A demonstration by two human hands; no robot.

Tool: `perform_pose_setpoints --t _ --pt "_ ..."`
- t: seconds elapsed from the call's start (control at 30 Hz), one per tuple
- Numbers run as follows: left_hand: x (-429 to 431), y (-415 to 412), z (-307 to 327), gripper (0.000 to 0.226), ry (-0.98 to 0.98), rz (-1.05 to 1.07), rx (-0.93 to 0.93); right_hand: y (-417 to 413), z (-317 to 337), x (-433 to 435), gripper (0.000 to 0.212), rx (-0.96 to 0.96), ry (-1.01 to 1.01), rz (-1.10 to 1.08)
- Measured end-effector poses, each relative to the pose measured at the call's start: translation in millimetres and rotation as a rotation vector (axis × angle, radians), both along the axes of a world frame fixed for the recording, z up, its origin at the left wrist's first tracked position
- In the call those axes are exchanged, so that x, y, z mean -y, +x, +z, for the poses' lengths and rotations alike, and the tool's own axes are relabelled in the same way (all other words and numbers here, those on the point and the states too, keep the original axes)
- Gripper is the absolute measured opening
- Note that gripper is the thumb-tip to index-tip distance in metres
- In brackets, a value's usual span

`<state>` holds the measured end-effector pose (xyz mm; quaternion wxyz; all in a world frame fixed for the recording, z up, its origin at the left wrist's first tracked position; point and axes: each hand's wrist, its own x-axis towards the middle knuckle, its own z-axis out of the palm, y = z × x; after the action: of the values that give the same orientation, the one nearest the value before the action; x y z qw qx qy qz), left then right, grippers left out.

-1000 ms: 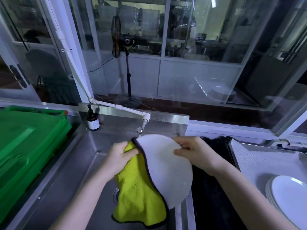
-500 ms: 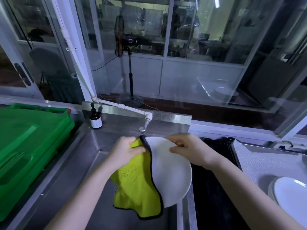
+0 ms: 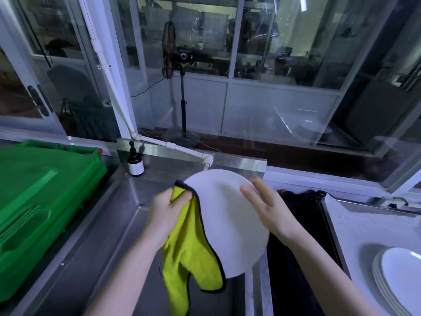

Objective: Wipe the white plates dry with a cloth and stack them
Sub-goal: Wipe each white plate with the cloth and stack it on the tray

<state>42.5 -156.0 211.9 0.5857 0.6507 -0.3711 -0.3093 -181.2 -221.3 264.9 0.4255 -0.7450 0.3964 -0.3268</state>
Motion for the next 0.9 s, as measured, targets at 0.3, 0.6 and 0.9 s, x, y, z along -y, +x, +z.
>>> perform_pose_setpoints --t 0.3,0.6,0.9 --pt "-2 -26 3 0.028 -0.049 0.167 -0.261 12 -8 4 0.034 0.268 -0.139 -0.391" --pt "10 2 24 0.015 0.017 -0.289 0.311 11 6 6 0.032 -0.152 -0.311 0.036" --pt "3 -39 3 0.032 0.025 0.377 -0.344 32 -17 -15 0.029 0.422 0.009 -0.648"
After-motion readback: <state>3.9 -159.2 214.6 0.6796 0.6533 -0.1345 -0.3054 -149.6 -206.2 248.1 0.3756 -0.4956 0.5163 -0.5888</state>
